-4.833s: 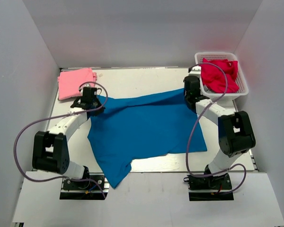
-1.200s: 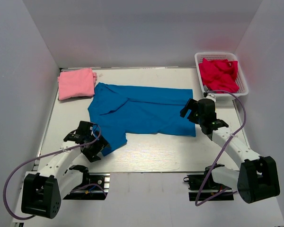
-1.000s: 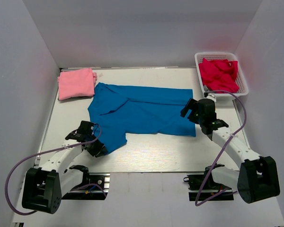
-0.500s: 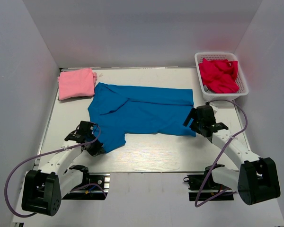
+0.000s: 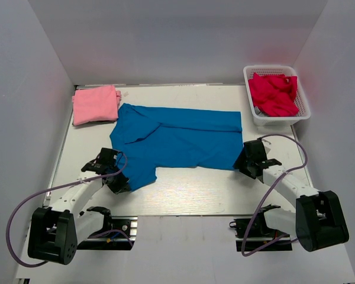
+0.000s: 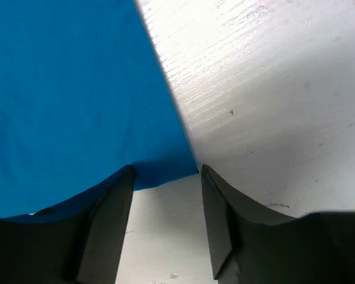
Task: Fold and stack the t-shirts
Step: Grap the side of the flattened tshirt closest away from the robot with both arms
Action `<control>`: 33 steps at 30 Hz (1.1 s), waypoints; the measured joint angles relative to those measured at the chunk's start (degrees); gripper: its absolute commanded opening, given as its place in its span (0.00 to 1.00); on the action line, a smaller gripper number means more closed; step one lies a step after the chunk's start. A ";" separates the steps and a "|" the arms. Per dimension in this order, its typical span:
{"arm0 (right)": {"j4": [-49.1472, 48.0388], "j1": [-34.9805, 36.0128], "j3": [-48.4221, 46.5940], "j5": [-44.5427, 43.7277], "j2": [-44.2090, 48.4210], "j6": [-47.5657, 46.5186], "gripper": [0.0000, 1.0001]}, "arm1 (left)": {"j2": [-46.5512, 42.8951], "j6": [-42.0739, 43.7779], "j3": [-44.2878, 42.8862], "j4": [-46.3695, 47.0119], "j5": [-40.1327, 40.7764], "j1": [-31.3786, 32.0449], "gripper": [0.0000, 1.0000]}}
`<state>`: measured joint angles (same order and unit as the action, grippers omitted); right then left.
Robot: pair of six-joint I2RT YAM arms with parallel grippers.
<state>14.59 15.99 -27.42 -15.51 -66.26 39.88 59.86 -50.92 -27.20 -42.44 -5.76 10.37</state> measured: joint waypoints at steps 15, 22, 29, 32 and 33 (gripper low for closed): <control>0.22 -0.35 0.09 -2.97 -1.22 0.22 0.00 | 2.10 -0.09 -1.11 -1.79 2.29 -0.92 0.00; 3.89 -0.48 0.07 -2.69 1.18 -1.99 0.00 | -0.17 0.07 -2.47 -2.99 2.05 -0.79 0.00; 5.03 -0.48 -3.91 0.90 0.44 -5.46 0.00 | 2.01 0.35 -8.74 0.26 -1.31 -0.44 0.00; 5.14 -0.48 -7.76 1.79 -1.53 -6.64 0.00 | 6.34 0.87 -14.49 1.77 -2.14 -0.42 0.00; 5.25 -0.48 -9.03 2.01 -2.19 -7.13 0.00 | 8.07 0.94 -16.68 2.32 -2.43 -0.44 0.00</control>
<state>19.84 15.51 -36.45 -13.50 -68.45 32.75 67.92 -49.98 -43.88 -40.12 -8.19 9.93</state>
